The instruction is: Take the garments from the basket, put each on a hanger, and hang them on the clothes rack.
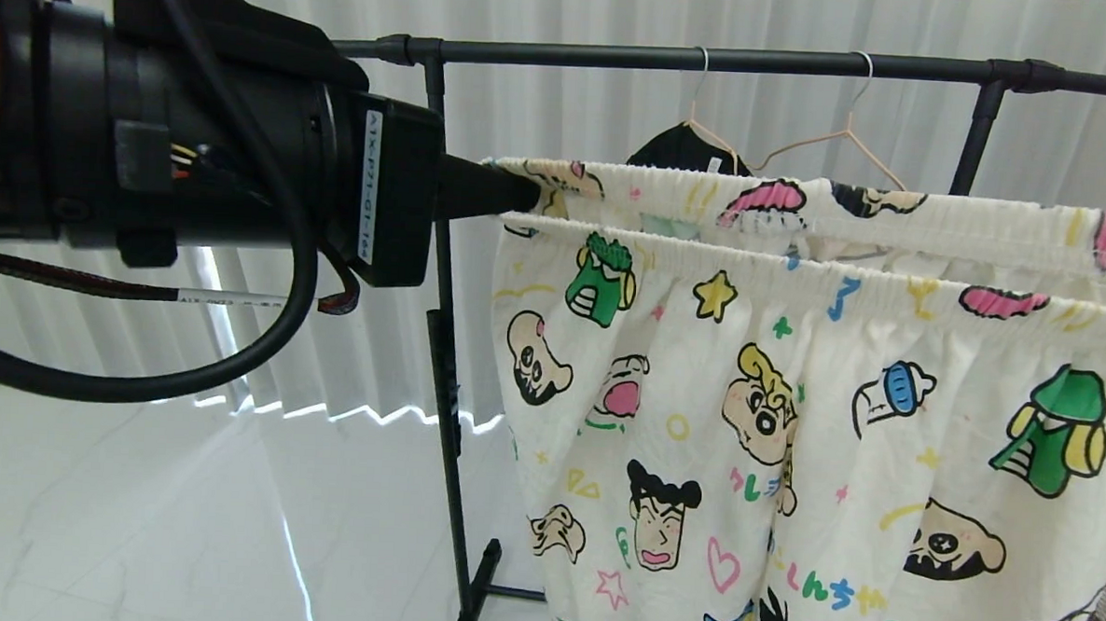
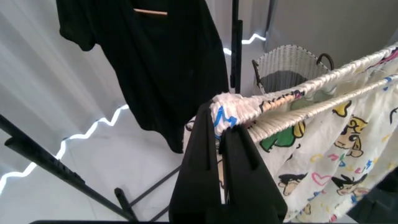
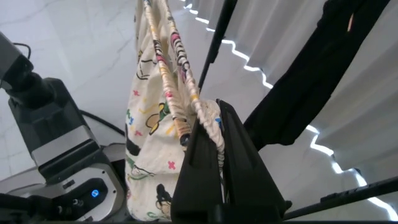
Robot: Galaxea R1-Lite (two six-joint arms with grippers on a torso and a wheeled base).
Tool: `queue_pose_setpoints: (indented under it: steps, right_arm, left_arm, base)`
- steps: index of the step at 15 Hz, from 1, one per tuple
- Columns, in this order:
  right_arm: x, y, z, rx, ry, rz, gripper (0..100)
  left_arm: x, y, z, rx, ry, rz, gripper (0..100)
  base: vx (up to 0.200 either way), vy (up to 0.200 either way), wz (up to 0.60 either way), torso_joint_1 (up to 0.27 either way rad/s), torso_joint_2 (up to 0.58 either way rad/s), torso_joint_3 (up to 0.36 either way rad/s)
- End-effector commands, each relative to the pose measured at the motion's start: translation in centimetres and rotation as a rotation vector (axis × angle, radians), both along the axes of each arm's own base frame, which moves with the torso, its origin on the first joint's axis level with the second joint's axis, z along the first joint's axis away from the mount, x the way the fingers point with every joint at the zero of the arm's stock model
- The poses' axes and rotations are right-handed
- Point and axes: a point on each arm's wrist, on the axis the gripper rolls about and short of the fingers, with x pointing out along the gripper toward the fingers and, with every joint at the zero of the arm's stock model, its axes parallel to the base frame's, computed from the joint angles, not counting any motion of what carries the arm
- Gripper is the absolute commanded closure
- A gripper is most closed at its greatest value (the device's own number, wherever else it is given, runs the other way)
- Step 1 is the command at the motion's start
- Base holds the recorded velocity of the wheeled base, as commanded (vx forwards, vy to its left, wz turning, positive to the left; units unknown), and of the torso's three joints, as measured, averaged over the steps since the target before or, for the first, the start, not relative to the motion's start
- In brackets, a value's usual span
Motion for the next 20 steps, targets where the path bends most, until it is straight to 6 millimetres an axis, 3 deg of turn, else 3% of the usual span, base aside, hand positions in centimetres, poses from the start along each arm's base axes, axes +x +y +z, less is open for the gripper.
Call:
queue_pose_setpoints:
  steps: [1, 5, 7, 11, 14, 20]
  right_arm:
    - [0.0, 0.1, 0.0, -0.002, 0.001, 0.001, 100]
    - [1.2, 0.8, 0.0, 0.000, -0.005, -0.038, 100]
    - [3.3, 2.2, 0.3, 0.030, -0.032, -0.075, 100]
    - [6.9, 5.2, 0.2, 0.066, -0.067, -0.093, 100]
    - [8.9, 7.2, -0.1, 0.069, -0.071, -0.090, 100]
    - [9.6, 8.4, 0.0, 0.067, -0.071, -0.071, 100]
  left_arm:
    - [0.0, 0.0, -0.1, 0.002, 0.005, -0.001, 100]
    - [-1.9, 1.7, -0.9, 0.006, 0.018, -0.017, 100]
    - [-3.8, 3.4, -2.0, 0.016, 0.032, -0.024, 100]
    - [-6.7, 5.4, -1.7, -0.013, -0.002, -0.058, 100]
    - [-9.0, 5.7, -1.7, 0.003, 0.009, -0.152, 100]
    - [-9.8, 4.8, -1.8, 0.019, 0.002, -0.203, 100]
  base:
    - [0.000, 0.000, 0.00, 0.000, 0.00, 0.000]
    - [0.000, 0.000, 0.00, 0.000, 0.00, 0.000]
    - [0.000, 0.000, 0.00, 0.000, 0.00, 0.000]
    - [0.000, 0.000, 0.00, 0.000, 0.00, 0.000]
    - [0.000, 0.000, 0.00, 0.000, 0.00, 0.000]
    - [0.000, 0.000, 0.00, 0.000, 0.00, 0.000]
